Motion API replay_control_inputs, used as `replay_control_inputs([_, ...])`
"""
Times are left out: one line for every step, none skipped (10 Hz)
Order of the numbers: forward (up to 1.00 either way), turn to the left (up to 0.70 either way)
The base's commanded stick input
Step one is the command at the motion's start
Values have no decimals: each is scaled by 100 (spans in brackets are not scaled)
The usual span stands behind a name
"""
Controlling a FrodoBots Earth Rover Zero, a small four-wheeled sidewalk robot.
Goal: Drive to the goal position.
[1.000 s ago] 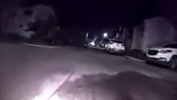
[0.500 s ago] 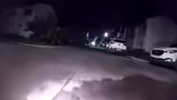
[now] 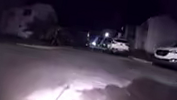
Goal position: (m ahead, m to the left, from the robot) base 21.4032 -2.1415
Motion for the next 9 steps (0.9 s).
replay_control_inputs([70, 0])
replay_control_inputs([70, 0])
replay_control_inputs([70, 0])
replay_control_inputs([70, -12])
replay_control_inputs([70, -32])
replay_control_inputs([70, -11])
replay_control_inputs([70, 0])
replay_control_inputs([70, 0])
replay_control_inputs([70, 0])
